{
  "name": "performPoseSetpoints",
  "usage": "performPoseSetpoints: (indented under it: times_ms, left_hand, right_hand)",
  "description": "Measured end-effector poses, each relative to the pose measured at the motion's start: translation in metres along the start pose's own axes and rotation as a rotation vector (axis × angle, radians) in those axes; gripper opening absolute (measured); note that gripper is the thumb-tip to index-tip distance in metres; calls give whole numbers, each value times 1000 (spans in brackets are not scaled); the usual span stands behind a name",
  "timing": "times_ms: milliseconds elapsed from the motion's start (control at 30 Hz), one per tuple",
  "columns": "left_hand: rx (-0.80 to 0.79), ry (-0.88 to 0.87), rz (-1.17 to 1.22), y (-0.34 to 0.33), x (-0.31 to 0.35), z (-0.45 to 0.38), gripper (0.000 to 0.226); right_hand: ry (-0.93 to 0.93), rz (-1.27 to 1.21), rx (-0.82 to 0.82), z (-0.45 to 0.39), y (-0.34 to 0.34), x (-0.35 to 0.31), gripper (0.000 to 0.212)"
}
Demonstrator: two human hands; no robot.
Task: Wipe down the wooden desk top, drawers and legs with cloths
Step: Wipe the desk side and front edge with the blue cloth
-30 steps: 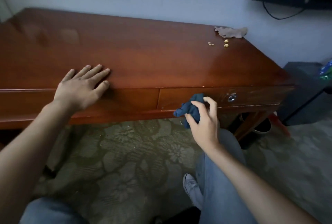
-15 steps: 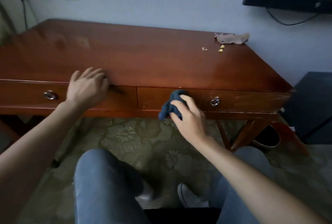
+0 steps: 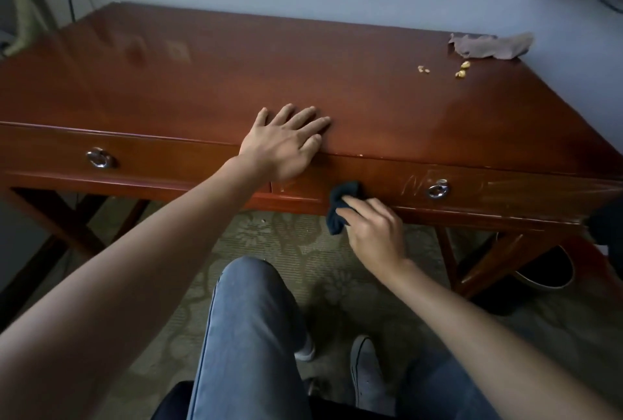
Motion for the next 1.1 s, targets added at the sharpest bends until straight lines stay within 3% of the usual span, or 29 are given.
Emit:
performPoseSetpoints:
  times_ms: [300, 500, 633, 767, 833, 967, 1100]
  left_hand:
    - [-72, 16, 102, 3, -4, -2, 61]
    - [-70, 16, 58, 2, -3, -1, 57]
    - [-68, 22, 50, 1, -3, -3, 58]
    - [-78, 33, 53, 2, 0, -2, 58]
    - [-77, 36, 49, 4, 0, -3, 58]
    - [-54, 39, 56, 2, -1, 0, 59]
    - [-20, 40, 80, 0, -5, 3, 57]
  right_hand:
    - [149, -90, -125, -55, -80, -77, 20]
    - [138, -94, -38, -22, -44, -34, 20]
    - [119, 51, 22, 1, -13, -1, 18]
    - [257, 105, -68, -32, -46, -33, 16]
    - [282, 76, -75, -55, -68, -61, 4]
    - [331, -47, -6, -90, -102, -119, 43]
    - [392, 56, 16, -75, -108, -107, 33]
Point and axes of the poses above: each hand's wrist, its own z-axis away from the middle knuckle, its own y-axis out of the back of the hand, x = y × z, the point moved 4 cm from there along -z, towards the middle knuckle, and after that the axes turned 11 degrees about -z, right-handed, at the moved point
